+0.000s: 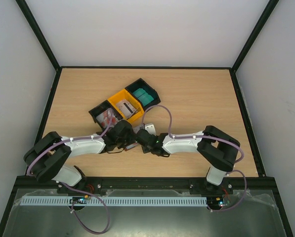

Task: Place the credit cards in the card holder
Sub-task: Insert the credit card into the card holder.

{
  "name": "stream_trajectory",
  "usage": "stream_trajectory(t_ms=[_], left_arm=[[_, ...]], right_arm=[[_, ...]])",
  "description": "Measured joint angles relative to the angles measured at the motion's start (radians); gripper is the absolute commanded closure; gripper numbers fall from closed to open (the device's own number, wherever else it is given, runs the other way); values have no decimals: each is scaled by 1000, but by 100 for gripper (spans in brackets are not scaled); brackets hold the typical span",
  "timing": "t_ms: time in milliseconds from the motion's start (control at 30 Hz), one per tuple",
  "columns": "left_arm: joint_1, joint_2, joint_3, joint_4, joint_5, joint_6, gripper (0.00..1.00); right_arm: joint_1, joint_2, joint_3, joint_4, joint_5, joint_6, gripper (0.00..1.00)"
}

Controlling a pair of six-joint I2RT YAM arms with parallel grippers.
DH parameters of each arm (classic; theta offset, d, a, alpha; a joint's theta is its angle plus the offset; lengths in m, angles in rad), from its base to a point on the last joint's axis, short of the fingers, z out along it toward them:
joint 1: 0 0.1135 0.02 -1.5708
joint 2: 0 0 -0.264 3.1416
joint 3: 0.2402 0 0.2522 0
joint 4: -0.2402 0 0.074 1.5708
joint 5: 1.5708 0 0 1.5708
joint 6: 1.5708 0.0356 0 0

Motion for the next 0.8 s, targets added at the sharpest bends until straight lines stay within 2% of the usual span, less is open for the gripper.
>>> stream_trajectory(t_ms=[300, 567, 700, 800], left_arm=[[1, -15, -33, 43, 10, 17, 55], [2, -17, -38, 54, 15, 19, 53], [5, -25, -45, 70, 30, 14, 49], [9, -26, -46, 75, 39, 4, 52]], right_arm=[[0, 44, 51, -18, 50, 30, 65], [-26, 42, 63, -32, 34, 42, 65], [-72, -57, -8, 7, -73, 26, 63], [-141, -180, -100, 64, -174, 25, 63]])
